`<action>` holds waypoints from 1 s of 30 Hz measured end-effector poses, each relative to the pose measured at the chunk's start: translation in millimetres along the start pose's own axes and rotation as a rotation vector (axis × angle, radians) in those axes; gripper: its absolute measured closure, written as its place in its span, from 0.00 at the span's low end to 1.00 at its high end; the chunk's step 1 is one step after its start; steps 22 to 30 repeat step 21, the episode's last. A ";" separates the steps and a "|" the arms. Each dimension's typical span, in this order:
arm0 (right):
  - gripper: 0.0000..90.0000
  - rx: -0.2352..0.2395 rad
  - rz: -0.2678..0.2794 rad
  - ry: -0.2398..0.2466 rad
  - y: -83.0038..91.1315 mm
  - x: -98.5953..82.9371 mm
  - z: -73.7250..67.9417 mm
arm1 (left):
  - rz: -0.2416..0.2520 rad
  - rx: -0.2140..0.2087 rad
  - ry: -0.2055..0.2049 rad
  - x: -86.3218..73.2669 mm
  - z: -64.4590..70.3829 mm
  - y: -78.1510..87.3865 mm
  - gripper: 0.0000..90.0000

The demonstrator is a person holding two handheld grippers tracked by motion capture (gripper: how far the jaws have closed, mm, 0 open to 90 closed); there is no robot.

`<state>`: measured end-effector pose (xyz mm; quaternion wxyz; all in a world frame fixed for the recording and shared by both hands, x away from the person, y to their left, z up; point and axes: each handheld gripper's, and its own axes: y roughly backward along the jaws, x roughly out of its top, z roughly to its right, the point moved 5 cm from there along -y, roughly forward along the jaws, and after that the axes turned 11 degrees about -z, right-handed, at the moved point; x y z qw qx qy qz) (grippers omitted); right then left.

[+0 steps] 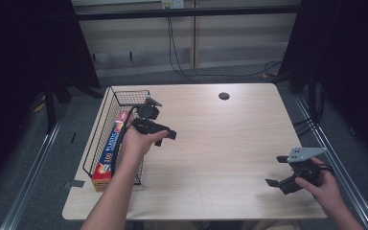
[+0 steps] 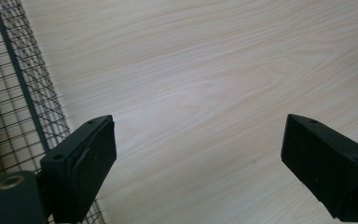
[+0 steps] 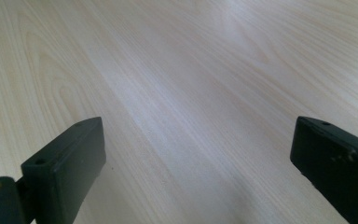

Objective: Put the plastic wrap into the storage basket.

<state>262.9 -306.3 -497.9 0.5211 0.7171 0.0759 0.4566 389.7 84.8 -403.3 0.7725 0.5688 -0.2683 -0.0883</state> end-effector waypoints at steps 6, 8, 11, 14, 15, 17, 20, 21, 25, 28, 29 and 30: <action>0.03 0.003 -0.002 -0.001 -0.3 -0.4 -0.4 | 0.007 -0.020 -0.021 0.9 11.8 -11.8 0.11; 0.03 0.003 -0.003 -0.001 -0.3 -0.6 -0.2 | -0.001 -0.015 -0.033 0.3 15.2 -15.8 0.11; 0.03 0.002 -0.005 -0.005 -0.3 -1.0 -0.1 | -0.005 -0.029 -0.050 -0.7 20.9 -21.1 0.11; 0.03 0.000 -0.006 -0.002 -0.8 -1.3 0.4 | -0.006 -0.045 -0.063 -1.2 25.5 -26.1 0.11; 0.04 0.000 -0.005 -0.006 -1.0 -1.2 0.3 | 0.002 -0.047 -0.061 -1.0 27.4 -28.0 0.10; 0.04 0.001 -0.005 -0.005 -1.0 -1.2 0.7 | 0.006 -0.050 -0.070 -1.0 29.7 -30.3 0.10; 0.03 0.004 -0.004 -0.007 -1.5 -1.3 0.9 | 0.014 -0.057 -0.080 -2.0 34.7 -35.6 0.10; 0.03 0.003 -0.006 -0.007 -2.2 -1.4 1.0 | 0.009 -0.056 -0.089 -3.1 36.1 -37.8 0.10; 0.03 0.003 -0.006 -0.007 -2.2 -1.4 1.0 | 0.009 -0.056 -0.089 -3.1 36.1 -37.8 0.10; 0.03 0.003 -0.006 -0.007 -2.2 -1.4 1.0 | 0.009 -0.056 -0.089 -3.1 36.1 -37.8 0.10; 0.03 0.003 -0.006 -0.007 -2.2 -1.4 1.0 | 0.009 -0.056 -0.089 -3.1 36.1 -37.8 0.10; 0.03 0.003 -0.006 -0.007 -2.2 -1.4 1.0 | 0.009 -0.056 -0.089 -3.1 36.1 -37.8 0.10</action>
